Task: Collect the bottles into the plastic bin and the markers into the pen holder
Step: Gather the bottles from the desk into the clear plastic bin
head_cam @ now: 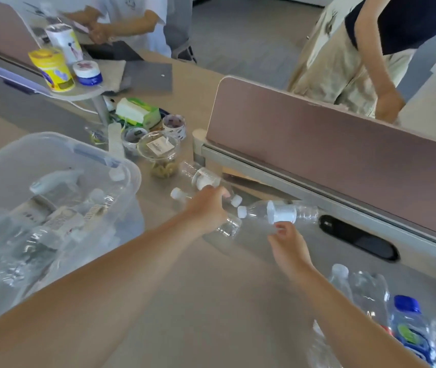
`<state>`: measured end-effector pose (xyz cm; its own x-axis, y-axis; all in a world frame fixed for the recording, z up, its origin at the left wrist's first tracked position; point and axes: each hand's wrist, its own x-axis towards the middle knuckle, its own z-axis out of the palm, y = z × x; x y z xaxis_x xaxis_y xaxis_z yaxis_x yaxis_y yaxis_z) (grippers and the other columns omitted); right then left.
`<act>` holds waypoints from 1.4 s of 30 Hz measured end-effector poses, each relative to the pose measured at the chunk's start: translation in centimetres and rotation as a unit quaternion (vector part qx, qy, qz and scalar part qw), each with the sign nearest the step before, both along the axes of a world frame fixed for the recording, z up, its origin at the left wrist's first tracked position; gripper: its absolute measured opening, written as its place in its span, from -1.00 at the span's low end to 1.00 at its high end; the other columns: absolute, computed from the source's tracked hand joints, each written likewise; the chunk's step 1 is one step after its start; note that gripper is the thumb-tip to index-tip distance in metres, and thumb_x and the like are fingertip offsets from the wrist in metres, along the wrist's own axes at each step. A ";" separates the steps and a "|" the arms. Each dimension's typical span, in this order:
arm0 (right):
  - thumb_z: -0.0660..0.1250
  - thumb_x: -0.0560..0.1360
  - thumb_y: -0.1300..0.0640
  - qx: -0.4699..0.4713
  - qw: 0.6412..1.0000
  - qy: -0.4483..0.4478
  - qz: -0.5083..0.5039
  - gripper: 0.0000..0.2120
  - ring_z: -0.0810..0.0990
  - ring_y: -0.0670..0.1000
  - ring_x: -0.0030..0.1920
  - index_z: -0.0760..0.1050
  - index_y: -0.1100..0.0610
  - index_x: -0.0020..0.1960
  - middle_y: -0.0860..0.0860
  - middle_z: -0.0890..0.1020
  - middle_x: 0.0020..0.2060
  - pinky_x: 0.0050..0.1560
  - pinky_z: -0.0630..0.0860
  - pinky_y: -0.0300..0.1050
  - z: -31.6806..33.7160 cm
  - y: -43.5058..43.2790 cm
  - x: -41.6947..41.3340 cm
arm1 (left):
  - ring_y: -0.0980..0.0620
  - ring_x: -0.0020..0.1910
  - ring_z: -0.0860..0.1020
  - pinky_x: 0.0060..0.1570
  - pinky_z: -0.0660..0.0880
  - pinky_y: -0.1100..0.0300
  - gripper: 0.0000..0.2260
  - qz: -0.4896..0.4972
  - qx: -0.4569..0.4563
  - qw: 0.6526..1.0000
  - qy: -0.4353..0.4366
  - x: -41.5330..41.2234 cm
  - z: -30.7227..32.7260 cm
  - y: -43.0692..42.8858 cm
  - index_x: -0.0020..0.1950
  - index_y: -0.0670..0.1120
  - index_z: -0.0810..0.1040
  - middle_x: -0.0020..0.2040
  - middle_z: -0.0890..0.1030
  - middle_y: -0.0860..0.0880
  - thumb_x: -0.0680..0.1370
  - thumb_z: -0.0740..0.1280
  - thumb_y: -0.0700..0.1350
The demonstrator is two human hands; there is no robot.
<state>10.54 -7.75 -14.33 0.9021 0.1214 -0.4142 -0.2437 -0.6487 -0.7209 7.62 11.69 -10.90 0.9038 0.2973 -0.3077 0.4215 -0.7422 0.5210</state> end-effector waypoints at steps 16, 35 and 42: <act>0.33 0.38 0.16 -0.404 0.867 -0.170 0.238 -0.41 0.33 0.16 0.33 0.23 0.05 0.37 0.09 0.41 0.30 0.34 0.18 0.00 -5.4 0.7 7.9 | -0.04 0.39 0.25 0.45 -0.15 -0.21 -0.52 -0.079 0.230 0.964 0.107 -3.8 -8.3 0.3 0.34 0.01 0.31 0.28 0.40 0.02 0.44 0.29 -0.22; 0.44 0.38 -0.01 0.147 0.988 -0.037 -0.022 -0.77 0.62 0.12 -0.22 0.56 0.13 -0.09 0.14 0.63 -0.19 -0.17 0.53 -0.06 15.2 5.2 -3.9 | 0.05 0.02 0.50 0.02 0.43 0.11 -0.32 0.130 -0.164 0.955 -0.211 -9.0 16.7 5.2 0.38 -0.03 0.34 0.00 0.50 0.10 0.36 0.45 0.20; 0.39 0.45 0.00 0.316 0.943 0.101 -0.008 -0.70 0.61 0.11 -0.22 0.56 0.17 0.08 0.10 0.63 -0.17 -0.26 0.52 -0.09 17.4 17.7 -11.2 | -0.06 0.26 0.47 0.17 0.45 0.09 -0.01 0.223 -0.164 0.941 -0.193 -16.1 18.2 16.1 0.45 -0.15 0.25 0.33 0.45 -0.06 0.20 0.50 0.33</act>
